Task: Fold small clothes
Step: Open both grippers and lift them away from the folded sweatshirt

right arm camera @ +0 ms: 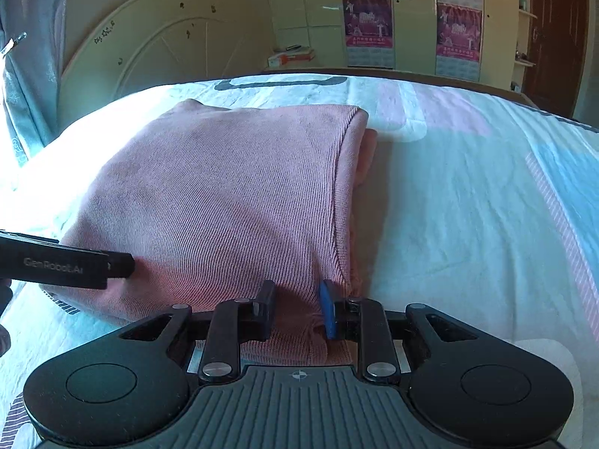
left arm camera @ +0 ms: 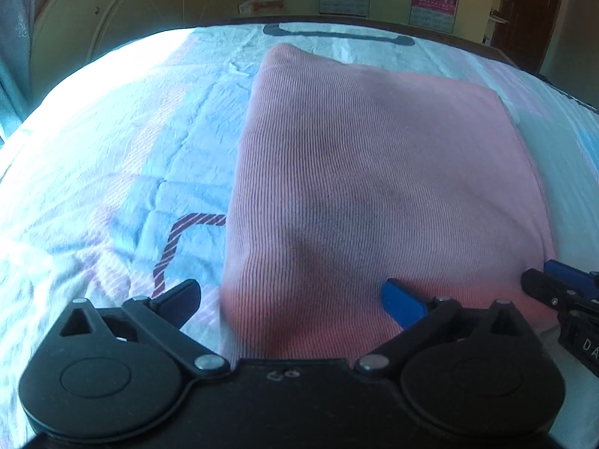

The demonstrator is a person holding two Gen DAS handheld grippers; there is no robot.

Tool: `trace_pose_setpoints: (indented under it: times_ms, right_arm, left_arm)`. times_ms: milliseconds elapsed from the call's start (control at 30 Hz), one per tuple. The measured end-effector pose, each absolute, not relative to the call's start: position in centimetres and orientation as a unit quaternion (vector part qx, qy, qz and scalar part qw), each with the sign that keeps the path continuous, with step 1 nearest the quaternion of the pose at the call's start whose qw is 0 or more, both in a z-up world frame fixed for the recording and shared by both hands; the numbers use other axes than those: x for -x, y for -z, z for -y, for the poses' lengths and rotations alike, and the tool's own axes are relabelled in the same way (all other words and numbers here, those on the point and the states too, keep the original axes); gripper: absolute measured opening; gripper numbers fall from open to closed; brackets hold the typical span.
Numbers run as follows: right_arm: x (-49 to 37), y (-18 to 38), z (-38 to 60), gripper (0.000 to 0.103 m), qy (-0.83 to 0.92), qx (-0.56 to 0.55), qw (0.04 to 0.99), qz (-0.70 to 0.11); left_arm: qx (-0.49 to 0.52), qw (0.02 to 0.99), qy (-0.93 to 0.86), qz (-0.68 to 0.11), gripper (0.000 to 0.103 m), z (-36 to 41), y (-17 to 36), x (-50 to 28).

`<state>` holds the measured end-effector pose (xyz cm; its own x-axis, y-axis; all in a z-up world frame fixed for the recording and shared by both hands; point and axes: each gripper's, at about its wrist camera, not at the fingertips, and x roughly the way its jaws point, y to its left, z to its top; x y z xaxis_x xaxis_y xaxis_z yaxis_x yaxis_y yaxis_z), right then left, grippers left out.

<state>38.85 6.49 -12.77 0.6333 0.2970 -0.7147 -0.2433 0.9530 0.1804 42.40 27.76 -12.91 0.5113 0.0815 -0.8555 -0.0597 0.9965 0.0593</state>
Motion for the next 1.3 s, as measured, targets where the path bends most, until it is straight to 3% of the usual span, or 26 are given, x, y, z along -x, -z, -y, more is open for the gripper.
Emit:
trace_pose_setpoints:
  times_ms: [333,400,433,500,567,667,733,833,1000,1300]
  right_arm:
    - [-38.7,12.6,-7.1,0.026,-0.144,-0.023,0.903,-0.403]
    - [-39.0,12.1,-7.5,0.034,-0.154,-0.006,0.899,-0.411]
    - [-39.1,11.7,-7.6,0.035,-0.161,-0.003,0.896,-0.415]
    - [-38.9,10.4,-7.3,0.037,-0.163,-0.024,0.898,-0.407]
    - [-38.3,9.0,-6.7,0.044,-0.161,-0.044,0.902,-0.399]
    - [-36.4,6.8,-5.7,0.067,-0.164,-0.066,0.903,-0.391]
    - [-34.5,5.6,-5.2,0.071,-0.175,-0.073,0.903,-0.386]
    - [-31.5,4.0,-4.5,0.079,-0.188,-0.088,0.900,-0.384]
    - [-26.4,1.6,-3.3,0.101,-0.213,-0.112,0.893,-0.381]
    - [-15.9,-3.7,-2.1,0.103,-0.205,-0.075,0.914,-0.342]
  left_arm:
    - [-0.013,0.878,-0.056,-0.475,0.102,-27.4,12.4,-41.5]
    - [-0.027,0.880,-0.052,-0.472,0.095,-27.0,11.8,-41.1]
    - [-0.032,0.880,-0.048,-0.472,0.087,-26.8,11.4,-40.8]
    - [-0.041,0.880,-0.046,-0.471,0.083,-26.6,10.3,-40.3]
    - [-0.039,0.883,-0.048,-0.465,0.084,-26.7,8.9,-39.3]
    - [-0.035,0.894,-0.053,-0.444,0.093,-27.0,6.2,-37.3]
    - [-0.035,0.900,-0.061,-0.430,0.099,-27.0,4.5,-35.7]
    - [-0.041,0.907,-0.064,-0.415,0.101,-26.6,2.3,-33.0]
    - [-0.057,0.911,-0.062,-0.403,0.102,-25.3,-0.4,-27.8]
    - [-0.016,0.929,-0.040,-0.368,0.102,-23.0,-4.5,-16.5]
